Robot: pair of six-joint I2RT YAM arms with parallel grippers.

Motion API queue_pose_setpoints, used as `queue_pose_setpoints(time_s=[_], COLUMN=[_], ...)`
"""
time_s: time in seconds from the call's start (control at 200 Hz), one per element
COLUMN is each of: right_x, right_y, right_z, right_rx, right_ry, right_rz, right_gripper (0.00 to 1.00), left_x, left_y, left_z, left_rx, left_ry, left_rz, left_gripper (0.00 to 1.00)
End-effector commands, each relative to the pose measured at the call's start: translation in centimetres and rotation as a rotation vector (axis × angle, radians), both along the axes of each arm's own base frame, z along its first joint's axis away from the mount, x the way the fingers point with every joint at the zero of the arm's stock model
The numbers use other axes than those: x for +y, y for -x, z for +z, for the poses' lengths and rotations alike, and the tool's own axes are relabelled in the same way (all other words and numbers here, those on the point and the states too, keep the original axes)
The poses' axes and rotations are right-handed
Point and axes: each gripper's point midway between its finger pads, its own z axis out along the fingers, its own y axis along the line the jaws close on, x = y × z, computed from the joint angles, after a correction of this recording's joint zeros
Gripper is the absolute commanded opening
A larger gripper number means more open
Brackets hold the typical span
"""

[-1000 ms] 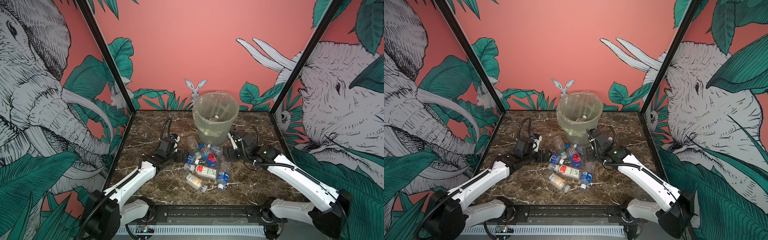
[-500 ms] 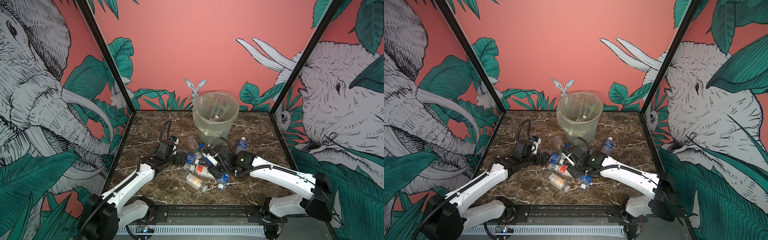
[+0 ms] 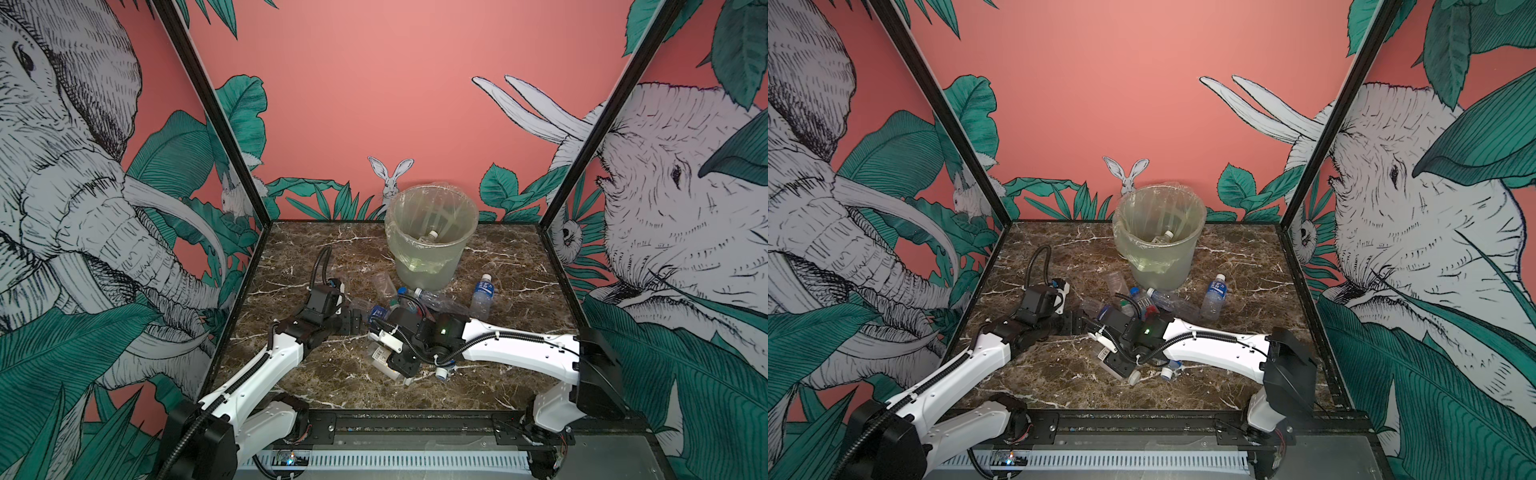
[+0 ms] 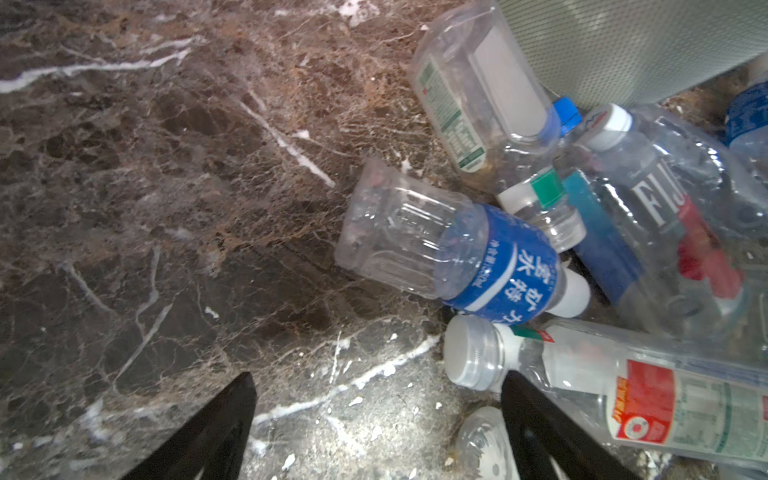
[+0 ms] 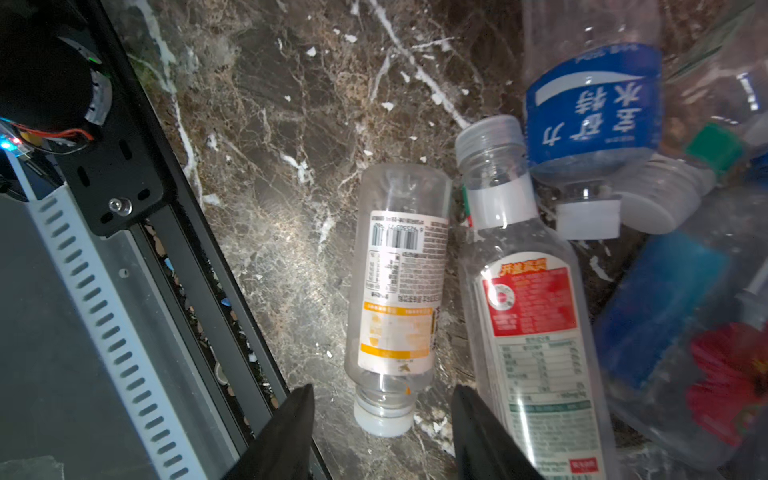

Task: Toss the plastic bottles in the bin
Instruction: 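Reach the right gripper to the nearer bottles and grasp a yellow-labelled bottle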

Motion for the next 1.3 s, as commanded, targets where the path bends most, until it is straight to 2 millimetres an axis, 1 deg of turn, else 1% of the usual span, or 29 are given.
queue_pose_setpoints(time_s=[0.0, 0.065, 0.11, 0.115, 0.125, 0.155, 0.275, 0.415, 0.525, 0.76, 0.86, 1.065, 1.295], right_x=[1.9, 2.3, 2.0, 2.3, 2.7, 2.8, 2.4, 2.3, 2.0, 1.5, 1.3, 1.4, 1.6], right_y=[1.2, 1.4, 1.5, 1.4, 1.3, 1.2, 0.7, 0.5, 0.2, -0.5, -0.7, -1.5, -1.6], right_z=[-0.4, -1.3, -2.4, -2.0, -1.7, -2.0, -3.2, -3.7, -4.6, -5.9, -6.4, -7.3, -8.4], right_rx=[0.036, 0.055, 0.070, 0.066, 0.064, 0.065, 0.053, 0.050, 0.045, 0.032, 0.029, 0.009, 0.017], right_ry=[-0.014, 0.010, 0.046, 0.033, 0.027, 0.036, 0.091, 0.105, 0.136, 0.165, 0.178, 0.204, 0.224], right_rz=[0.036, 0.033, 0.030, 0.030, 0.028, 0.022, 0.003, -0.010, -0.023, -0.052, -0.057, -0.069, -0.063], right_gripper=[0.54, 0.54, 0.54, 0.54, 0.54, 0.54, 0.55, 0.57, 0.59, 0.63, 0.66, 0.67, 0.66], left_x=[0.3, 0.3, 0.3, 0.4, 0.4, 0.4, 0.4, 0.5, 0.5, 0.3, 0.2, 0.0, 0.0], left_y=[0.3, 0.4, 0.4, 0.4, 0.4, 0.4, 0.6, 0.8, 0.8, 0.7, 0.6, 0.5, 0.5], left_z=[-0.1, -0.1, -0.2, -0.2, -0.2, -0.3, -0.4, -0.5, -0.7, -1.1, -1.1, -1.3, -1.4], left_rx=[0.000, -0.002, -0.001, -0.001, -0.001, 0.000, -0.001, -0.003, -0.003, 0.005, 0.007, 0.010, 0.014], left_ry=[0.044, 0.043, 0.042, 0.043, 0.043, 0.042, 0.039, 0.040, 0.043, 0.047, 0.045, 0.050, 0.047], left_rz=[0.016, 0.015, 0.014, 0.014, 0.014, 0.015, 0.009, 0.007, 0.007, 0.000, -0.004, -0.007, -0.012], left_gripper=[0.93, 0.93, 0.93, 0.93, 0.93, 0.93, 0.93, 0.93, 0.93, 0.93, 0.93, 0.93, 0.93])
